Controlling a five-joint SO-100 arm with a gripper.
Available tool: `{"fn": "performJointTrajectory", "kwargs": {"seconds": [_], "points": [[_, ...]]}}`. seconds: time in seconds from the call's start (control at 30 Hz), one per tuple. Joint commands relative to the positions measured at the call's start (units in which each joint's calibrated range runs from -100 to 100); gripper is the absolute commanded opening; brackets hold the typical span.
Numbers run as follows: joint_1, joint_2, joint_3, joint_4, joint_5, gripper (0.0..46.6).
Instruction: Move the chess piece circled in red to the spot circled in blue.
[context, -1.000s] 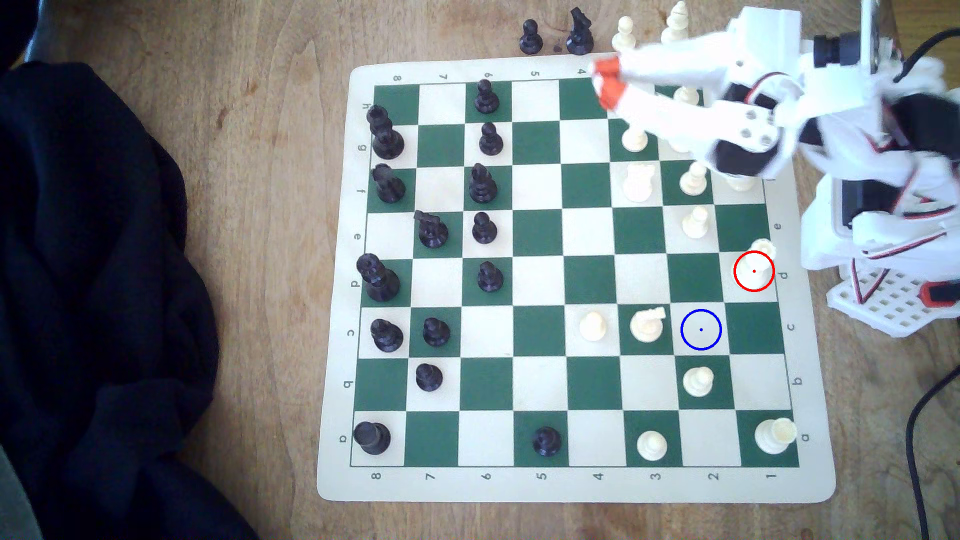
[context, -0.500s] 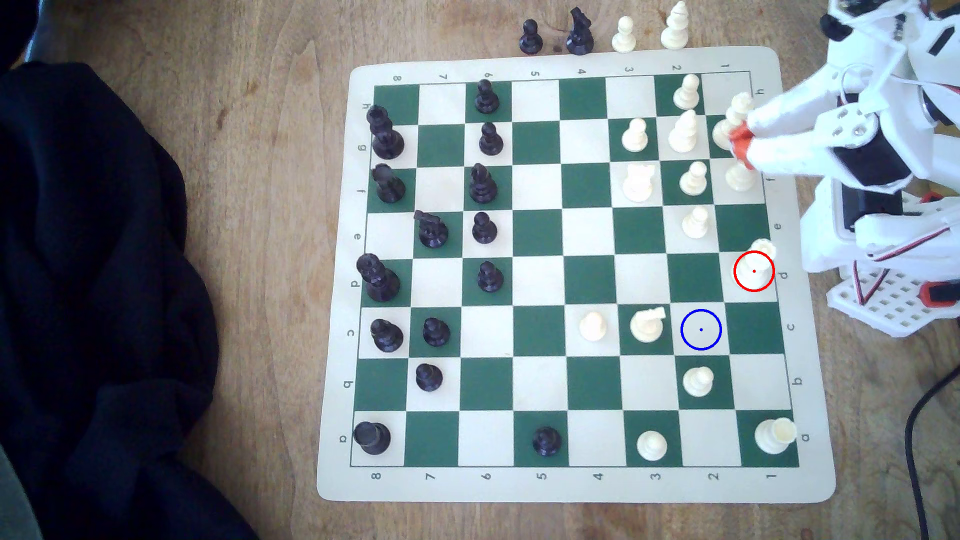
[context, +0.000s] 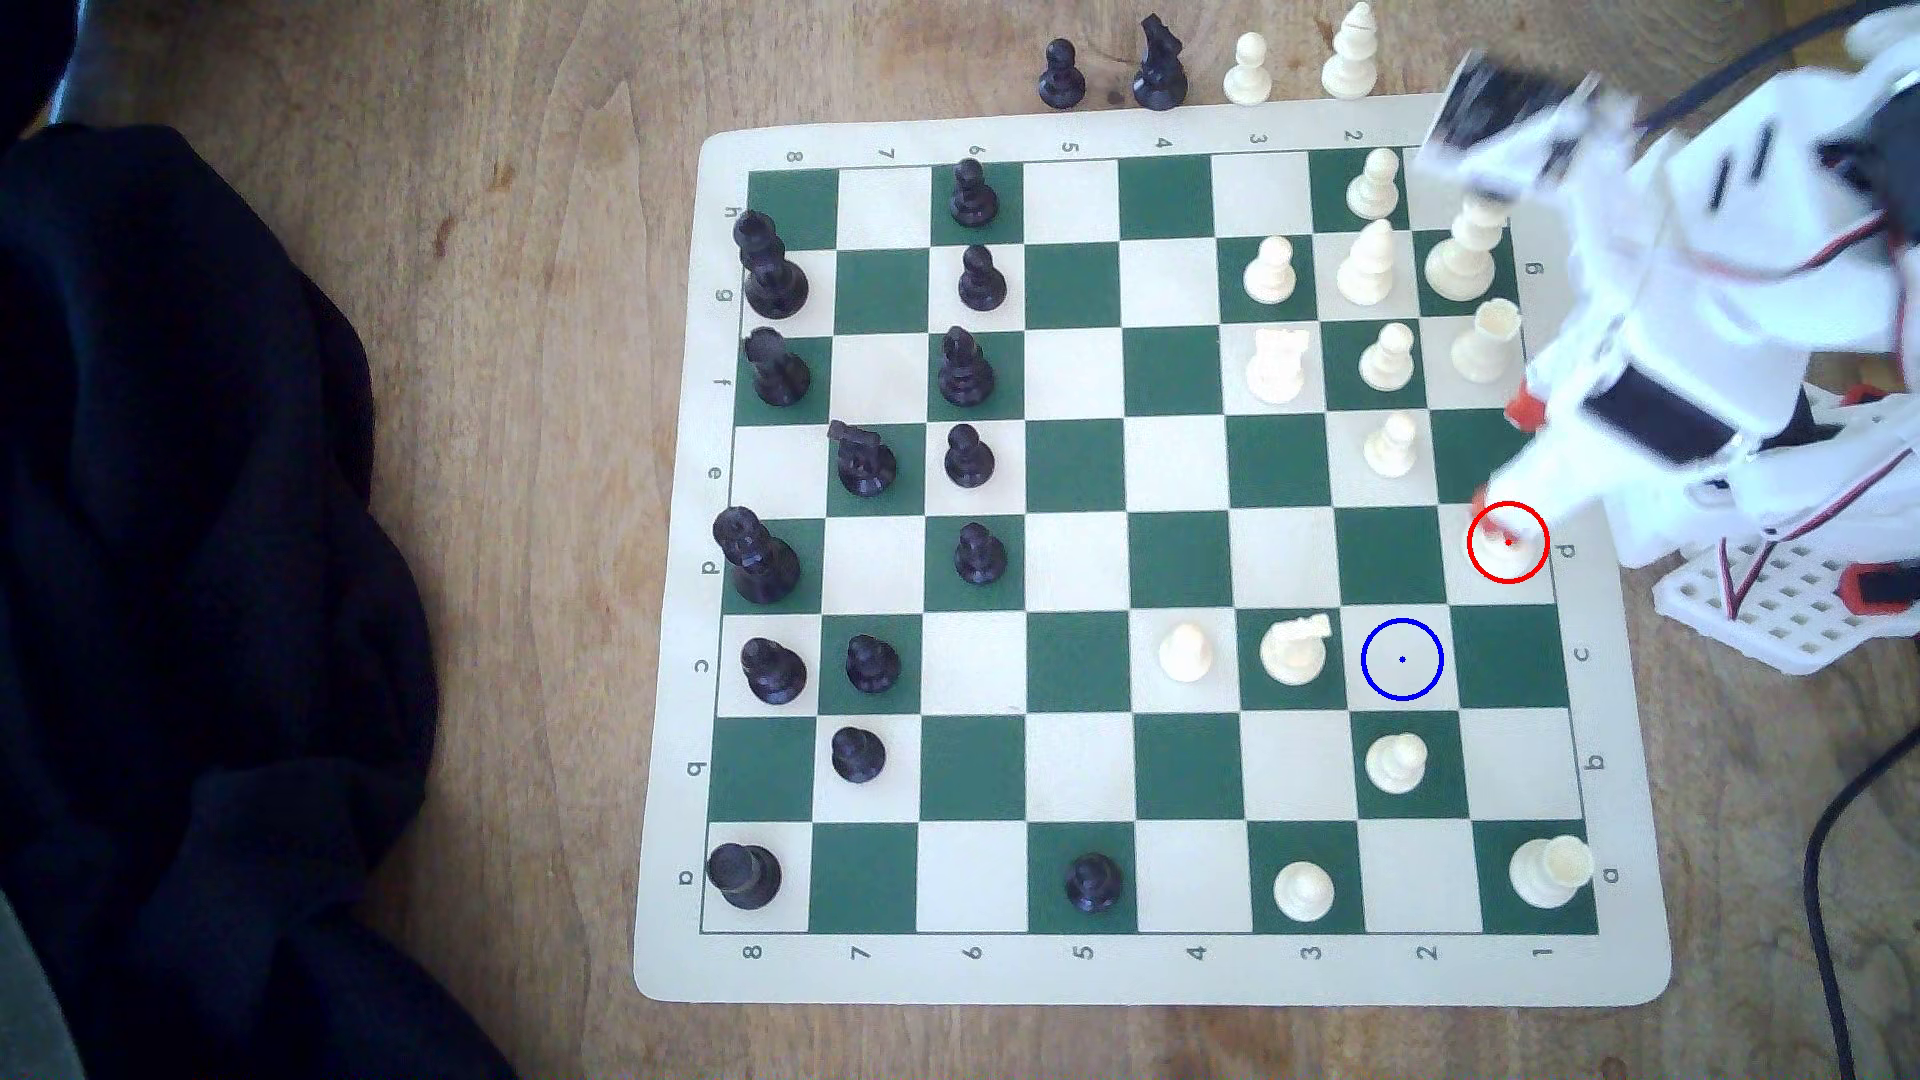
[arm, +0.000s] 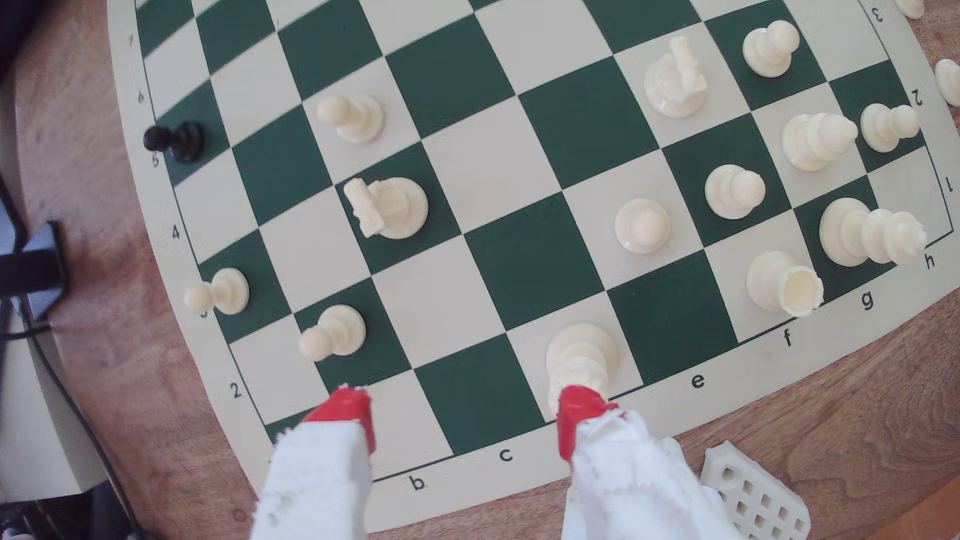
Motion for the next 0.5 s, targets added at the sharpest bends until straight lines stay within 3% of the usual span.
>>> {"fn": "performJointTrajectory", "kwargs": {"seconds": [0.0,0.27,0.47], "points": [[0.19,-0.06,4.09,1.27,2.54,21.4],[0.11,1.21,10.16,1.27,6.74,15.2],[0.11,5.2,10.53,1.27,7.08,17.2]]}}
